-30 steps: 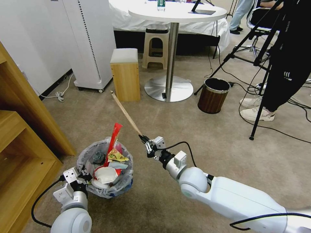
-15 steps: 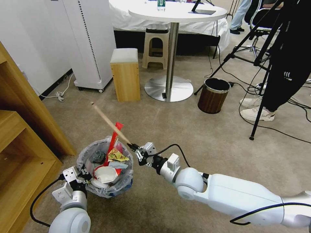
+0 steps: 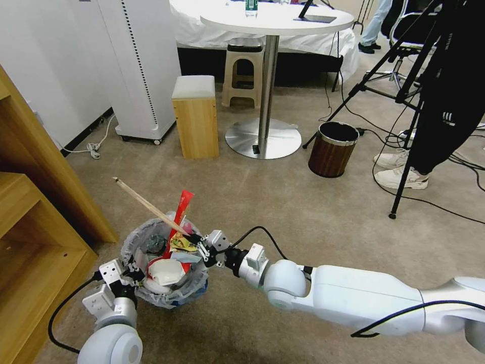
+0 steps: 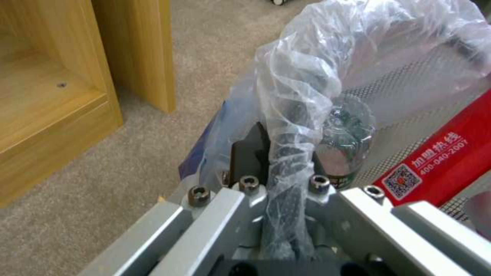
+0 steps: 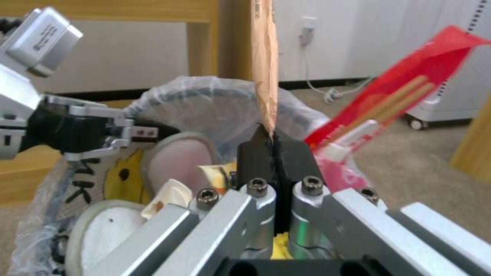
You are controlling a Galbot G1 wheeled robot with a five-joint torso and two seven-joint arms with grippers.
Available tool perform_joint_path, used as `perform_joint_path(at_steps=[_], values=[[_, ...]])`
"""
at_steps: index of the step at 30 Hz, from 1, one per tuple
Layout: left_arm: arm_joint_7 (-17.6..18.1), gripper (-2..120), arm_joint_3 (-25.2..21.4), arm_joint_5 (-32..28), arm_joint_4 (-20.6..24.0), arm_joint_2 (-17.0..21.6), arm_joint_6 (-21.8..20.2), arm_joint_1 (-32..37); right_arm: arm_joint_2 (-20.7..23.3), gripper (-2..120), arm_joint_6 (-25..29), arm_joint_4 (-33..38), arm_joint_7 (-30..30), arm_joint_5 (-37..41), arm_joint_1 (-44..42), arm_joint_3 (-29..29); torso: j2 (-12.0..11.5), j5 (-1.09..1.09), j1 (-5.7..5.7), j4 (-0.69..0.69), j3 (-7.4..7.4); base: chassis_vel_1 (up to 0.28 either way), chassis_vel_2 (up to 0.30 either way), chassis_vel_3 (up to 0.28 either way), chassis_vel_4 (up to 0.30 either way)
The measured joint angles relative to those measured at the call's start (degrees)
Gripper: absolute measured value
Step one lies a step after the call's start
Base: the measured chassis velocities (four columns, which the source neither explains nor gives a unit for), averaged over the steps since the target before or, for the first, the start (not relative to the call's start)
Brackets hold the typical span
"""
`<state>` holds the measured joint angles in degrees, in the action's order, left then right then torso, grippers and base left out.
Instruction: Pick up the trash bin and place the garbage on the floor into it.
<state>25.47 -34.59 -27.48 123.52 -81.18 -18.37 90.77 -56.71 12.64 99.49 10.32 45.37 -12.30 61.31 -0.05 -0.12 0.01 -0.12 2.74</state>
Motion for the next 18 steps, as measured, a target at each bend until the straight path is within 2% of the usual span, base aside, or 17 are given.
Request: perform_joint_path(at_steps=[8,18], values=[[0.0,1,-0.7,0.0,0.9,-0.2,0.0,0.4,-2.1,0,0.1,-0.5,-0.2,-0.2,1.3,3.0,0.0,0.00,0.00,0.00,0.00,0.000,0.000,0.000,0.000],[0.1,1,-1.5,-0.7,2.0,0.0,0.1,0.7,-2.3,0,0.2,-0.9,-0.2,-1.5,0.8,4.8,0.0,0.01,0.00,0.00,0.00,0.000,0.000,0.000,0.000]])
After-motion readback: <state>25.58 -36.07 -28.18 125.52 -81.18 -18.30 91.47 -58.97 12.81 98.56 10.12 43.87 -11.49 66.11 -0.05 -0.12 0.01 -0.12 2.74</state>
